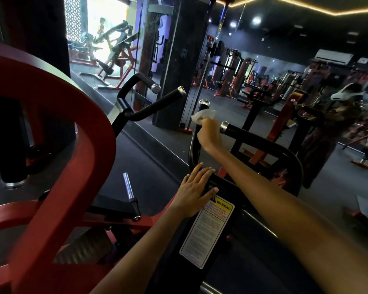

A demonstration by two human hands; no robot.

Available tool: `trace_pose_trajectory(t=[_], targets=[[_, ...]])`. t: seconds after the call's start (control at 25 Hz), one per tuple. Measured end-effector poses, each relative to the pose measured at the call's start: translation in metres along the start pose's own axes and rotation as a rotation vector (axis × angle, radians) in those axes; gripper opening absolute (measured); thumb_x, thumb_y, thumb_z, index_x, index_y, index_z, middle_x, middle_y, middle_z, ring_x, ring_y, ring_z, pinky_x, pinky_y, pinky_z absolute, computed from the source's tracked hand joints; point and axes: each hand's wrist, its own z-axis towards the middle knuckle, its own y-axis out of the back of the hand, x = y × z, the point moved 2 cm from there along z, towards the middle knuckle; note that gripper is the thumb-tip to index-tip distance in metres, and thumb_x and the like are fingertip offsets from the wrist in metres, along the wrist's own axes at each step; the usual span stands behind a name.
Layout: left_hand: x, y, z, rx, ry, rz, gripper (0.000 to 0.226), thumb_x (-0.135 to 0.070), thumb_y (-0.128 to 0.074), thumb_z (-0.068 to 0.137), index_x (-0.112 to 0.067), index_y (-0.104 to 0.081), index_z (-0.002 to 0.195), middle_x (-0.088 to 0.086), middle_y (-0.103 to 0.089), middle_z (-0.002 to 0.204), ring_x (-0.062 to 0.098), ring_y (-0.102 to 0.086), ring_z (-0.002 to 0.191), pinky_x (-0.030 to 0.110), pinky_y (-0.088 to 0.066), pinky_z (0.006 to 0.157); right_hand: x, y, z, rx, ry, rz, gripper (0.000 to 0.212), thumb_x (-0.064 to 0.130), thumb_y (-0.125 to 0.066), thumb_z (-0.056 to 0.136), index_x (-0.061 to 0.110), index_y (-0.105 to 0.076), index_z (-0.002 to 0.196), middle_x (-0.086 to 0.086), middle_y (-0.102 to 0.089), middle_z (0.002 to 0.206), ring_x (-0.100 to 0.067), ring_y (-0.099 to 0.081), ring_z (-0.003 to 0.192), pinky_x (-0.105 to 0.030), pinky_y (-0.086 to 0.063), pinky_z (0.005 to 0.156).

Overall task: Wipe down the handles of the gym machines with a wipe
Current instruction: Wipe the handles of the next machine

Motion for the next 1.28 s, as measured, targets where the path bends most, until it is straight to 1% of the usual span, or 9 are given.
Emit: trace_pose_trajectory(t=[0.2, 0.32, 0.44, 0.52, 0.68, 0.84, 0.92, 1.08, 1.28], targets=[[0.001, 0.0, 0.002, -0.001, -0.03, 0.016, 0.069, -0.056, -0.03, 0.093, -0.024, -0.011, 0.152, -0.009, -0.01, 0.159, 0.004, 0.018, 0.142, 0.043, -0.002, 0.12, -0.011, 0.009, -0.001, 0.13, 0.152, -0.122, 0.035, -0.01, -0.044, 0.086, -0.002, -0.061, 0.116, -0.021, -0.062, 0.111, -0.031, -0.058, 0.104, -0.036, -0.046, 0.094], [0.004, 0.008, -0.004, -0.118, -0.092, -0.05, 0.06, -0.043, -0.047, 0.095, -0.021, -0.028, 0.148, -0.007, -0.018, 0.156, 0.008, -0.006, 0.144, 0.036, -0.018, 0.117, -0.004, 0.015, 0.001, 0.042, 0.129, -0.11, 0.044, -0.012, -0.04, 0.088, 0.001, -0.053, 0.128, -0.023, -0.057, 0.122, -0.035, -0.056, 0.108, -0.036, -0.047, 0.094], [0.022, 0.028, -0.013, -0.4, -0.005, -0.215, 0.04, -0.03, -0.056, 0.093, -0.017, -0.048, 0.13, -0.008, -0.027, 0.147, 0.002, -0.034, 0.125, 0.012, -0.036, 0.093, -0.004, 0.01, -0.02, 0.023, 0.133, -0.033, 0.049, -0.015, -0.038, 0.088, 0.006, -0.052, 0.13, -0.025, -0.061, 0.115, -0.035, -0.059, 0.102, -0.024, -0.043, 0.089], [0.036, 0.043, -0.007, -0.419, 0.102, -0.293, 0.036, -0.029, -0.054, 0.094, -0.014, -0.048, 0.127, -0.01, -0.026, 0.144, 0.0, -0.037, 0.118, 0.005, -0.037, 0.08, -0.004, 0.009, -0.038, 0.037, 0.12, -0.024, 0.047, -0.012, -0.038, 0.089, 0.007, -0.051, 0.131, -0.026, -0.063, 0.109, -0.034, -0.061, 0.094, -0.017, -0.041, 0.079], [0.045, 0.058, 0.029, -0.364, 0.205, -0.446, 0.039, -0.032, -0.043, 0.099, -0.008, -0.045, 0.13, 0.004, -0.031, 0.14, 0.007, -0.05, 0.105, 0.029, -0.046, 0.091, -0.012, 0.011, -0.077, 0.194, 0.146, -0.065, 0.037, -0.001, -0.045, 0.092, 0.01, -0.056, 0.127, -0.02, -0.067, 0.105, -0.028, -0.063, 0.086, -0.01, -0.035, 0.067], [0.03, 0.064, 0.063, -0.285, 0.27, -0.643, 0.034, -0.035, -0.034, 0.102, -0.01, -0.047, 0.121, 0.01, -0.051, 0.117, 0.01, -0.053, 0.091, 0.024, -0.046, 0.08, -0.018, 0.027, -0.056, 0.12, 0.062, 0.017, 0.03, 0.004, -0.049, 0.093, 0.004, -0.059, 0.122, -0.022, -0.068, 0.096, -0.002, -0.047, 0.058, -0.003, -0.036, 0.054], [0.026, 0.067, 0.075, -0.281, 0.34, -0.775, 0.034, -0.04, -0.031, 0.102, -0.01, -0.046, 0.11, 0.008, -0.055, 0.1, 0.013, -0.055, 0.083, 0.026, -0.047, 0.074, -0.015, 0.013, -0.058, 0.132, -0.016, 0.049, 0.034, 0.009, -0.042, 0.098, 0.008, -0.051, 0.131, -0.019, -0.065, 0.099, -0.003, -0.047, 0.061, -0.006, -0.034, 0.052], [0.033, 0.067, 0.08, -0.246, 0.365, -0.789, 0.032, -0.042, -0.035, 0.101, -0.012, -0.042, 0.109, 0.008, -0.054, 0.102, 0.018, -0.054, 0.091, 0.034, -0.046, 0.084, -0.019, -0.005, -0.078, 0.228, -0.007, 0.041, 0.035, 0.008, -0.042, 0.098, 0.007, -0.051, 0.131, -0.023, -0.063, 0.106, -0.031, -0.063, 0.09, -0.027, -0.047, 0.069], [0.03, 0.064, 0.078, -0.131, 0.358, -0.73, 0.04, -0.019, -0.055, 0.095, -0.017, -0.026, 0.123, 0.014, -0.056, 0.115, 0.024, -0.061, 0.1, 0.034, -0.052, 0.085, -0.017, 0.026, -0.097, 0.494, 0.171, -0.161, 0.031, 0.004, -0.049, 0.094, 0.004, -0.058, 0.123, -0.016, -0.061, 0.115, -0.022, -0.06, 0.095, -0.016, -0.042, 0.071]])
